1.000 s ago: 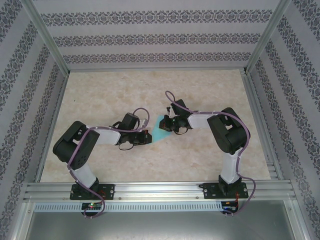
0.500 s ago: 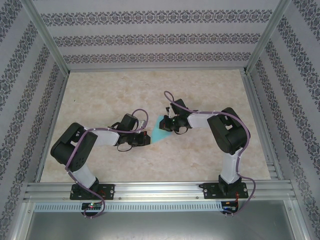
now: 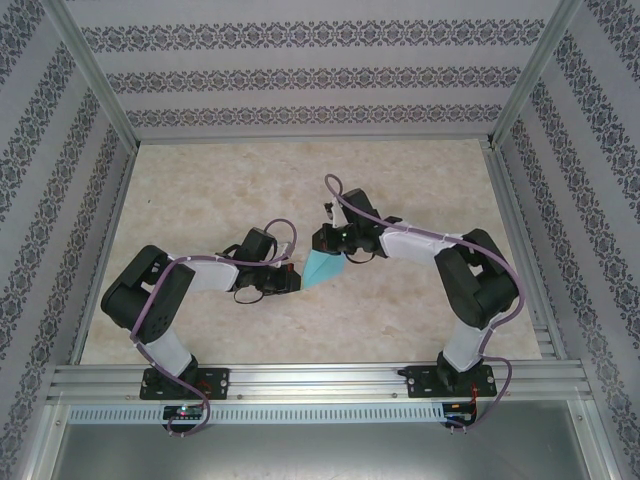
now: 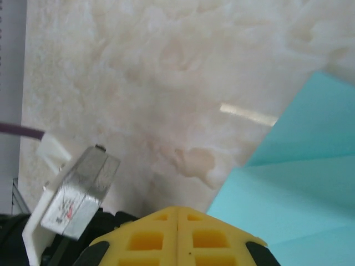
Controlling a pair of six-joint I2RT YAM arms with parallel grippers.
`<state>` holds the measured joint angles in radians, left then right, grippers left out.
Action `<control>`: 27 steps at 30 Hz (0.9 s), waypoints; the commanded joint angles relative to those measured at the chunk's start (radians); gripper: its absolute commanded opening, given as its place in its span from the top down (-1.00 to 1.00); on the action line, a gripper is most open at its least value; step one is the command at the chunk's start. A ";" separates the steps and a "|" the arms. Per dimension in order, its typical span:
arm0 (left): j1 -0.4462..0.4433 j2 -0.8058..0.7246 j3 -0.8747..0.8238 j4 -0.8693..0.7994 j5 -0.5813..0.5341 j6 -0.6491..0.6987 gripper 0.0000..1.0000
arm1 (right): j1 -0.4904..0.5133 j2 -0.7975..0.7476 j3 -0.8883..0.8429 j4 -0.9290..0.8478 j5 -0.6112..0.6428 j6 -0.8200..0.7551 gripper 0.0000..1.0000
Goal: Fold a paper plane with a square sheet of paper (pick it up from the middle)
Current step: Fourth fold the wing at the center of the table.
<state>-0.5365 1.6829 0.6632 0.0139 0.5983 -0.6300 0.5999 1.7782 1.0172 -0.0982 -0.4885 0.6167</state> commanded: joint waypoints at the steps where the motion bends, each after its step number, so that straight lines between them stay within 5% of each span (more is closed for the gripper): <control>1: 0.008 0.039 -0.033 -0.182 -0.029 0.005 1.00 | 0.038 0.011 -0.064 0.059 -0.020 0.043 1.00; 20: 0.008 0.015 -0.015 -0.184 -0.020 -0.019 1.00 | 0.070 0.137 -0.071 0.051 -0.004 0.048 1.00; 27: 0.008 -0.087 -0.043 0.014 0.036 -0.112 0.84 | 0.062 0.142 -0.073 0.025 0.014 0.038 1.00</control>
<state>-0.5365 1.6398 0.6464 -0.0177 0.6060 -0.6834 0.6670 1.8889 0.9390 -0.0303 -0.5144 0.6788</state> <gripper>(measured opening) 0.076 0.049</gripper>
